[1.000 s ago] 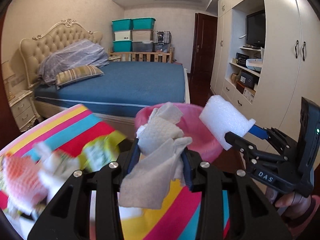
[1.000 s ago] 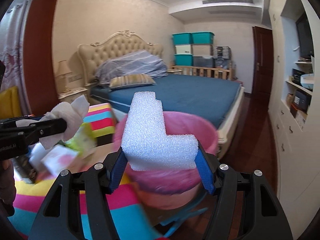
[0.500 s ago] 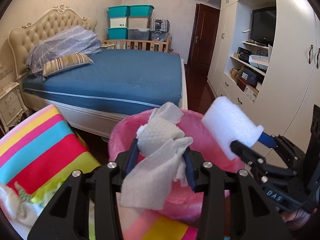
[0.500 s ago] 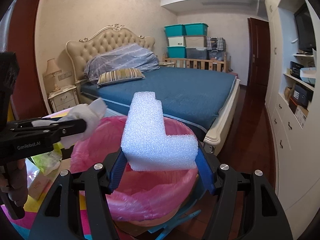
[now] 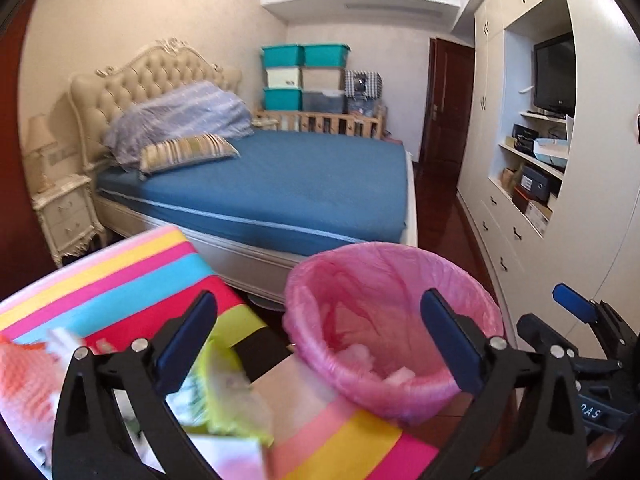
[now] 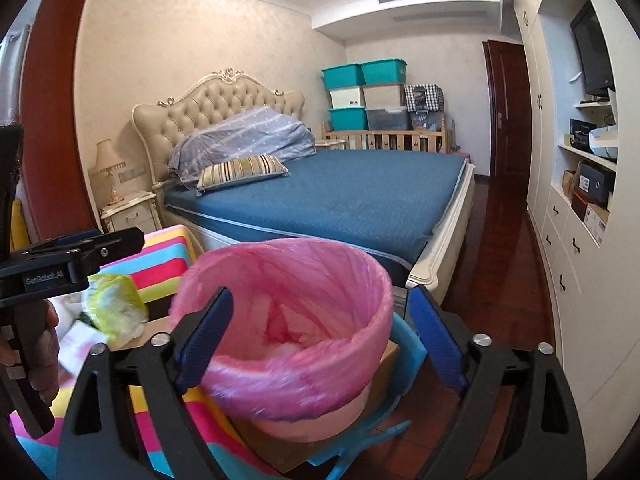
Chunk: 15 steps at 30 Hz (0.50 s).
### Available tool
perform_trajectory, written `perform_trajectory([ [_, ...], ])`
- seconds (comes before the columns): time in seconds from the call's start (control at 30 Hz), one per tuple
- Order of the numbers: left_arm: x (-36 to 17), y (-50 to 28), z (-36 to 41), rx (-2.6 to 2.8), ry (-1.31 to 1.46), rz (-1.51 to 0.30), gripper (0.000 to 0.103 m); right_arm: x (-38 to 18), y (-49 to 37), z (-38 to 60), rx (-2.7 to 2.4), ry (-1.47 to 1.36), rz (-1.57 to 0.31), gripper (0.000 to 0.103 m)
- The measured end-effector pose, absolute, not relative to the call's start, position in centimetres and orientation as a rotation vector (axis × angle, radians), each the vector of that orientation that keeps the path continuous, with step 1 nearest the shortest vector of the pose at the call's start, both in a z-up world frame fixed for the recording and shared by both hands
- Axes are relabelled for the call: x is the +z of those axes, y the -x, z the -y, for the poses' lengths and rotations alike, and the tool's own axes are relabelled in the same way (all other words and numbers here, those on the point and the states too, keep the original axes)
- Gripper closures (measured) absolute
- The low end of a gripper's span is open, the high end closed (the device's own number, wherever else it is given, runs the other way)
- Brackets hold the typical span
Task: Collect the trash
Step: 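Move both tools back over the table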
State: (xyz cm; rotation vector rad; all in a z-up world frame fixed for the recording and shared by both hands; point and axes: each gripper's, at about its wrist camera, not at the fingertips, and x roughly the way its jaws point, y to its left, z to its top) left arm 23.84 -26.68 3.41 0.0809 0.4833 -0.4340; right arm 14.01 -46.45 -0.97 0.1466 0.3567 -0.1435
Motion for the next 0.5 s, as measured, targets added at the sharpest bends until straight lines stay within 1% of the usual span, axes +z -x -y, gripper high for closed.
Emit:
perform_trajectory([
  [0.27,4.2,-16.4,21.4,-0.42,-0.135,-0.441,0.004,-1.7,-11.0,40.0,-0.067,-0.12,-0.371,0.018],
  [0.5,4.6,-12.3,15.4,-0.351,-0.115,-0.417,0.004,-2.6,-10.7,33.9,0.038,-0.075,-0.424,0.018],
])
